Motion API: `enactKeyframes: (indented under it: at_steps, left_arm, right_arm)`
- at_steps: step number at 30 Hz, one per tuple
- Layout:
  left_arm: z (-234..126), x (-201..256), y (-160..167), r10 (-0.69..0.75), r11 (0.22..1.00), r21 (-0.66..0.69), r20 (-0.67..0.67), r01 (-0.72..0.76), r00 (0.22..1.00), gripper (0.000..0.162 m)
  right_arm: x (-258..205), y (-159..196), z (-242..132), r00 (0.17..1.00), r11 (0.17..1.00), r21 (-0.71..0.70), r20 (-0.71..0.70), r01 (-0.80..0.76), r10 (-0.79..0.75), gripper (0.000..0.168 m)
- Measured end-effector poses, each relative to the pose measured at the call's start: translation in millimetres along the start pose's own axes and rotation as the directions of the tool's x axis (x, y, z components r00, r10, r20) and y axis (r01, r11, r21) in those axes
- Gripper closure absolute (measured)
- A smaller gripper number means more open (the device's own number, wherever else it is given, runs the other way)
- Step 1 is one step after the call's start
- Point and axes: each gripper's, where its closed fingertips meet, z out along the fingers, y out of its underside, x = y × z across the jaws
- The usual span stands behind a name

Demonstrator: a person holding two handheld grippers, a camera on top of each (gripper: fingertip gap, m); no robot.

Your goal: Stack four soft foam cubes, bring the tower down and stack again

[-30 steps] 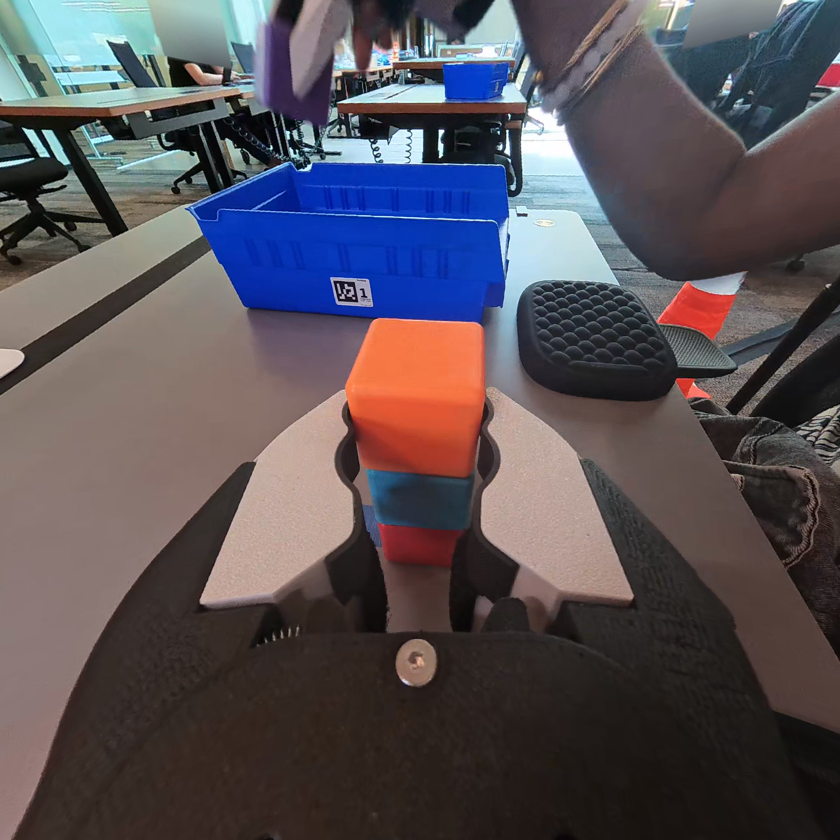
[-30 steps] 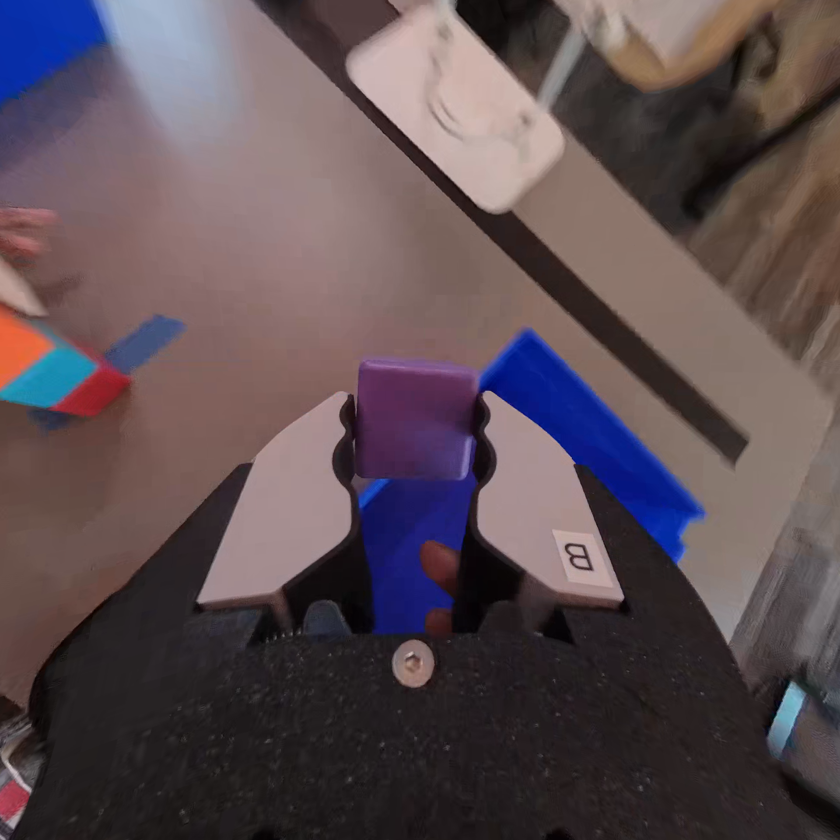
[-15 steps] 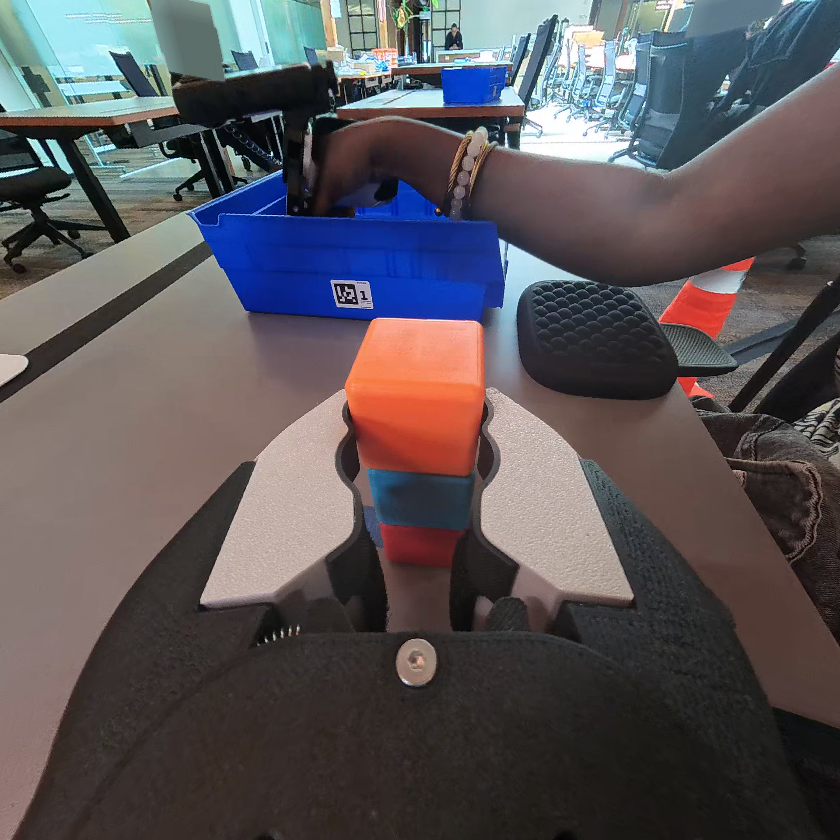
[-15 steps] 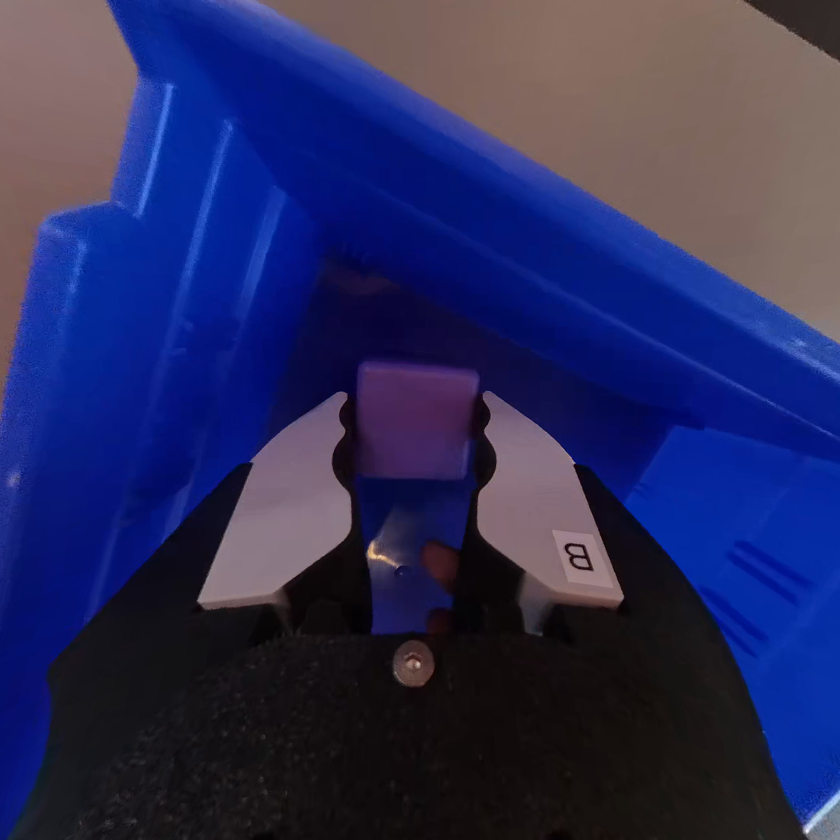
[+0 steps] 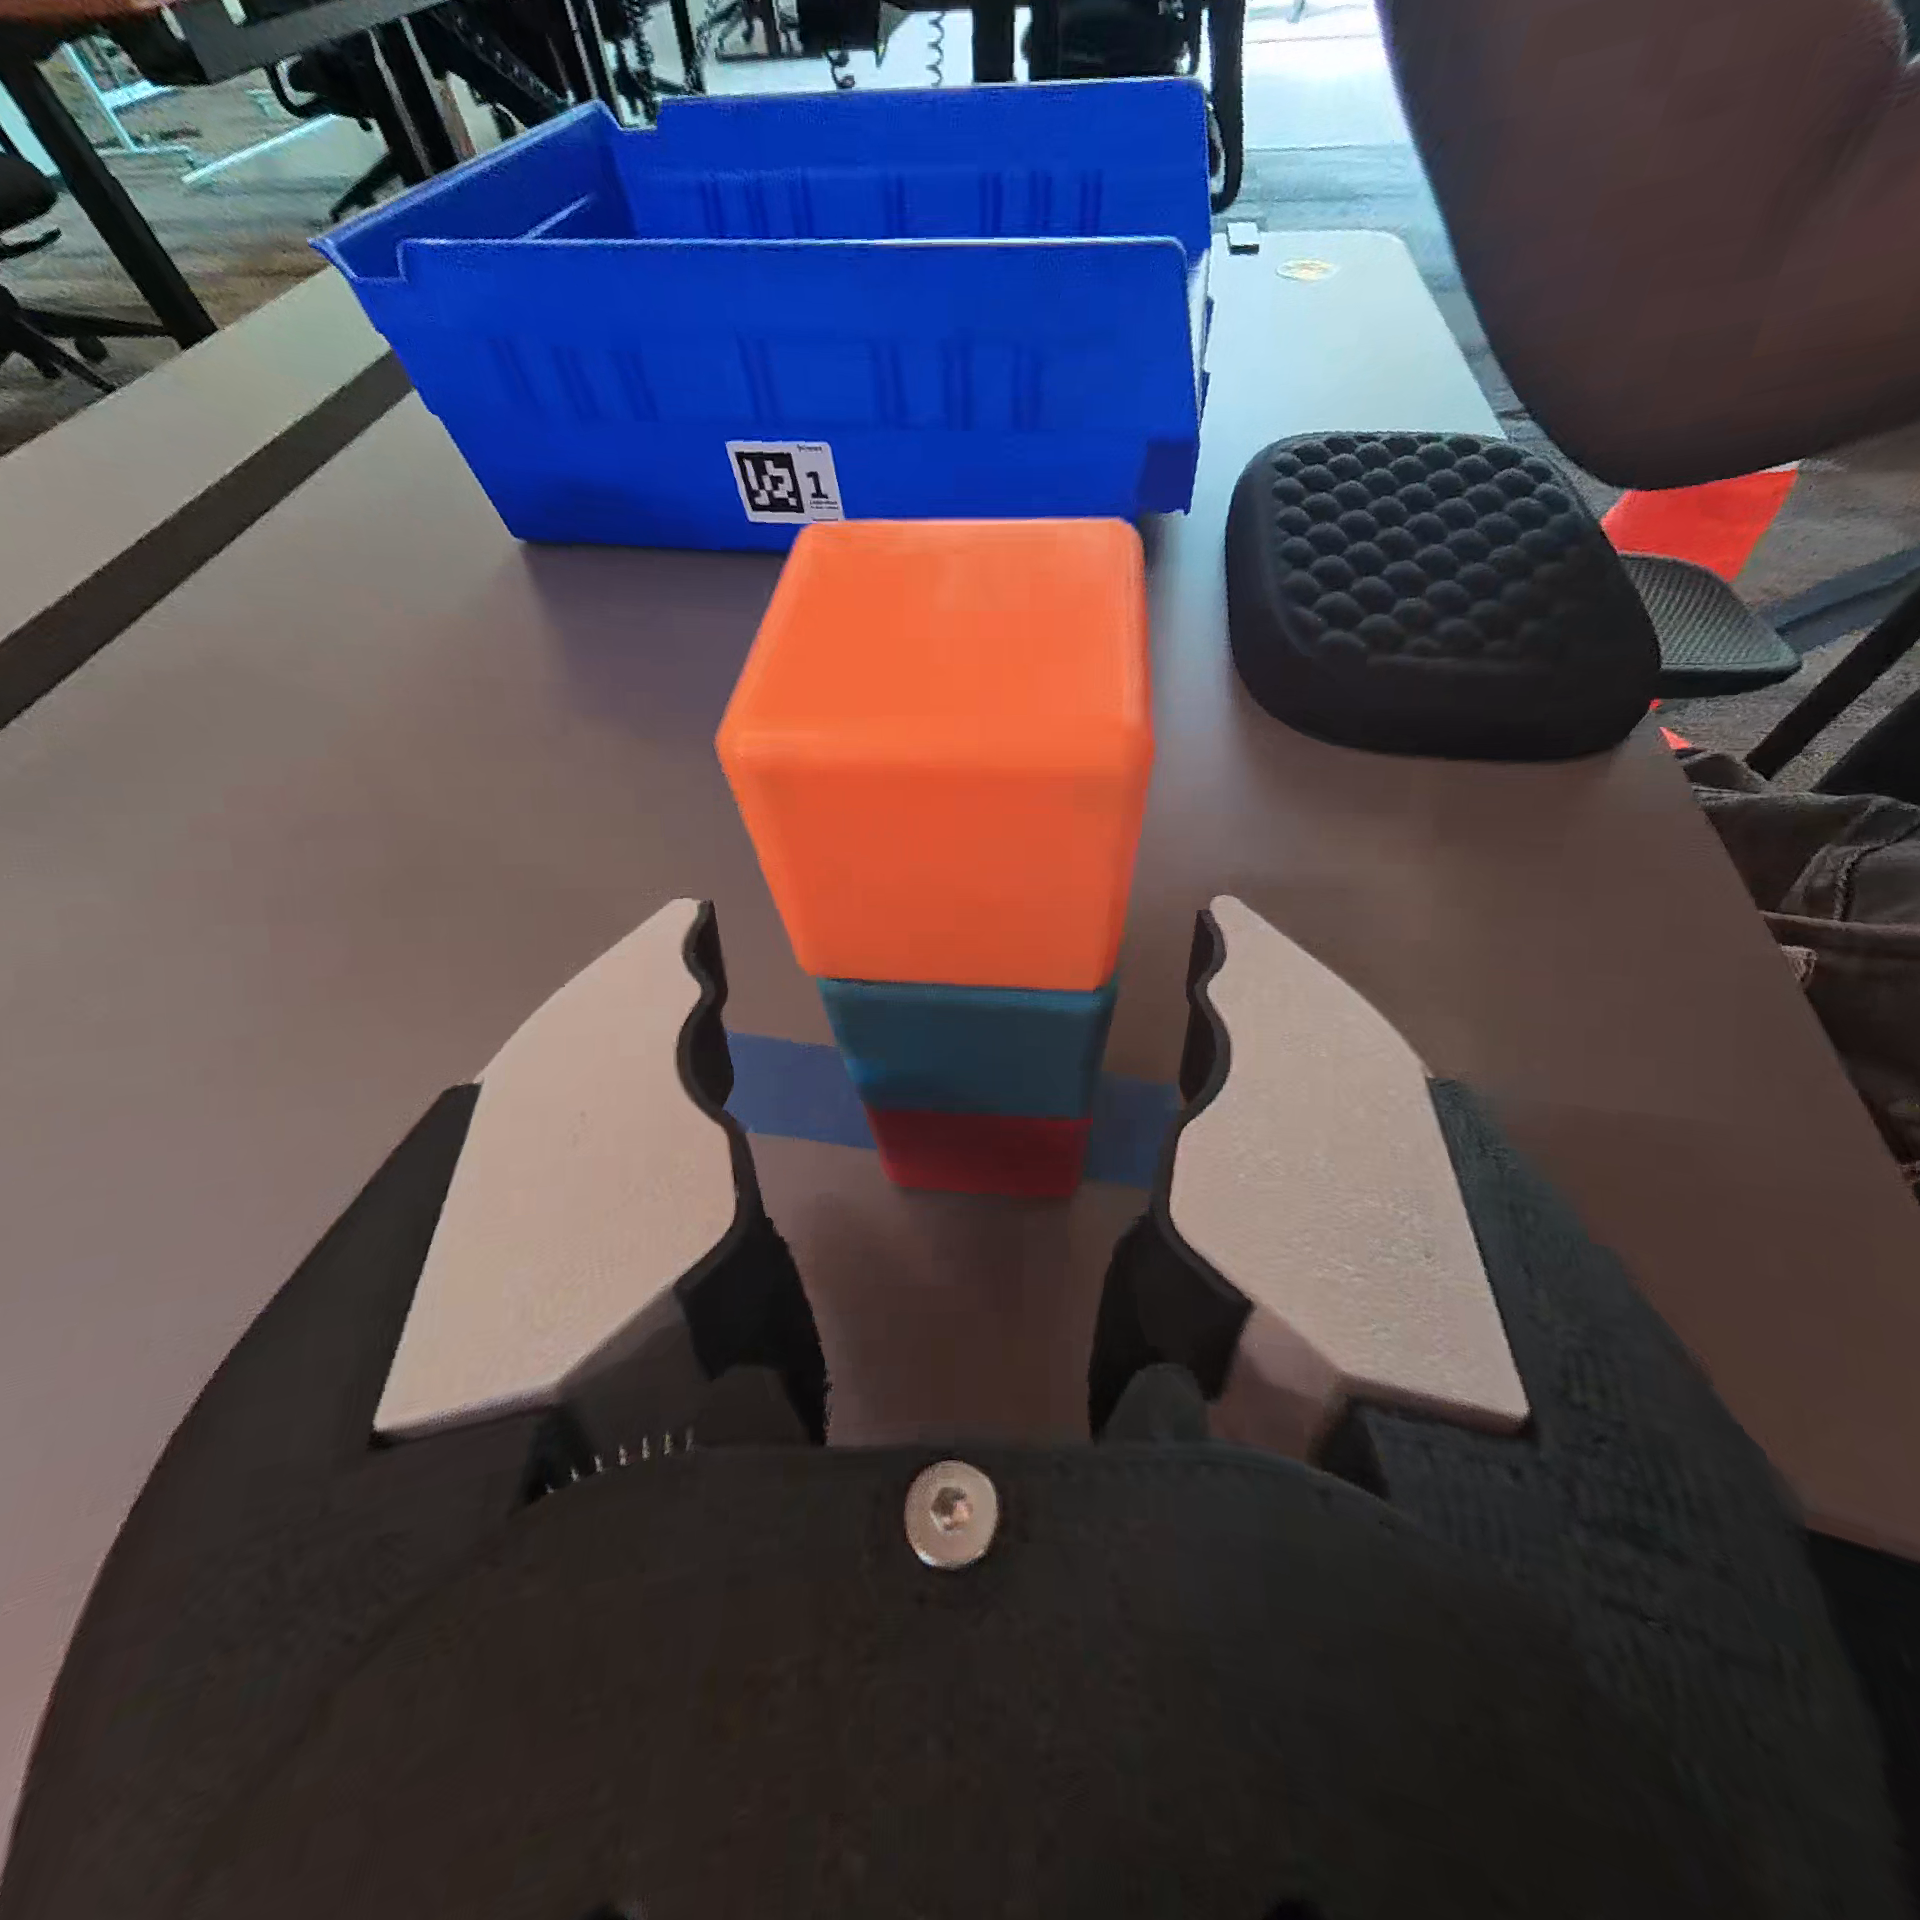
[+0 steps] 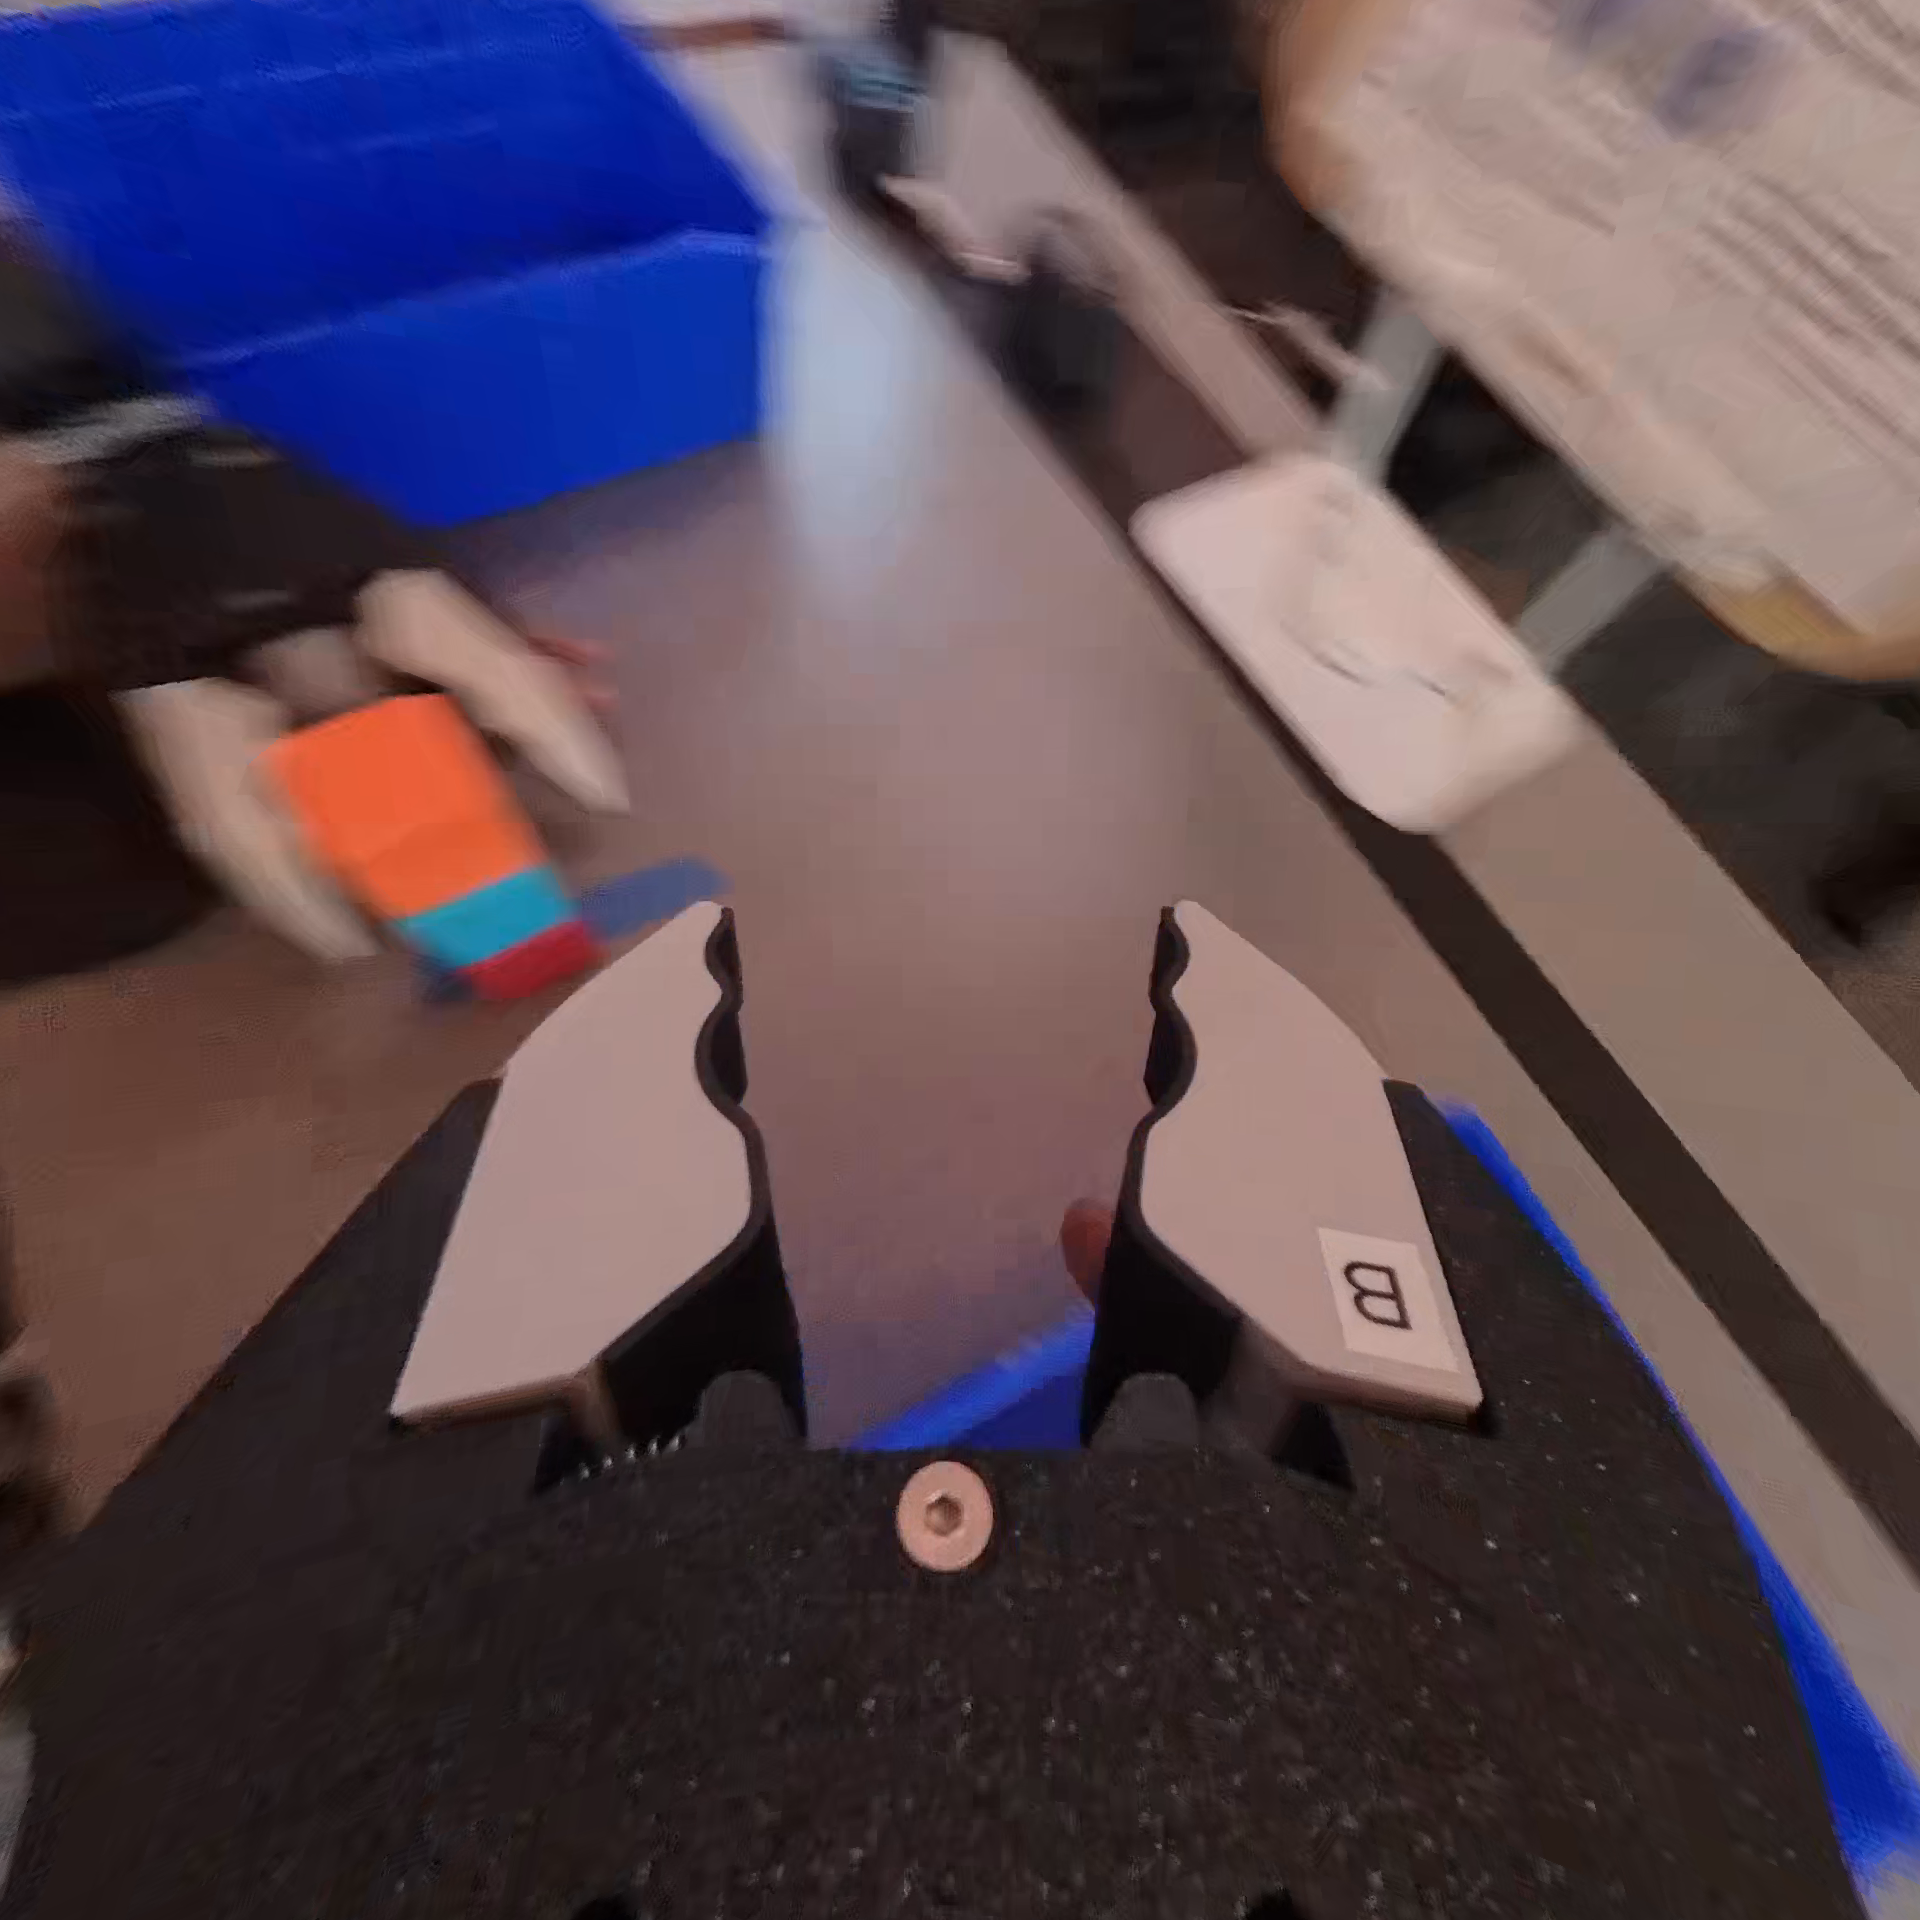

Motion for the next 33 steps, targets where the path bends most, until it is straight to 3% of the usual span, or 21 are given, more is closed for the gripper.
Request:
enactKeyframes:
  at_steps: [4, 7, 13, 22, 25, 29, 33]
  left_arm:
    - [5, 4, 4, 0.001, 1.0, -0.011, -0.02, -0.001, 1.0, 0.093]
    - [5, 3, 7, 0.003, 1.0, -0.027, -0.015, -0.003, 1.0, 0.105]
    - [5, 3, 7, 0.001, 0.999, -0.033, -0.021, -0.001, 1.0, 0.107]
    - [6, 4, 6, 0.013, 0.998, -0.063, -0.005, -0.013, 1.0, 0.108]
    - [5, 2, 22, 0.025, 0.987, -0.157, 0.004, -0.025, 1.0, 0.111]
    - [10, 7, 22, 0.045, 0.986, -0.159, -0.018, -0.048, 0.999, 0.112]
    - [12, 12, 21, 0.06, 0.986, -0.153, -0.037, -0.065, 0.998, 0.112]
  right_arm:
    - [-103, -5, 50, 0.898, 0.939, -0.121, 0.353, 0.321, -0.262, 0.09]
    - [-127, 4, 80, 0.842, 0.87, -0.217, 0.434, 0.442, -0.32, 0.099]
    - [-135, 25, 104, 0.8, 0.762, -0.366, 0.51, 0.534, -0.315, 0.109]
    - [-134, 26, 104, 0.799, 0.777, -0.327, 0.49, 0.538, -0.347, 0.117]
    - [-128, 17, 96, 0.818, 0.815, -0.282, 0.456, 0.507, -0.351, 0.117]
    - [-101, -6, 65, 0.888, 0.897, -0.199, 0.334, 0.395, -0.317, 0.118]
    - [-58, -1, 19, 0.959, 0.947, -0.185, 0.157, 0.263, -0.235, 0.118]
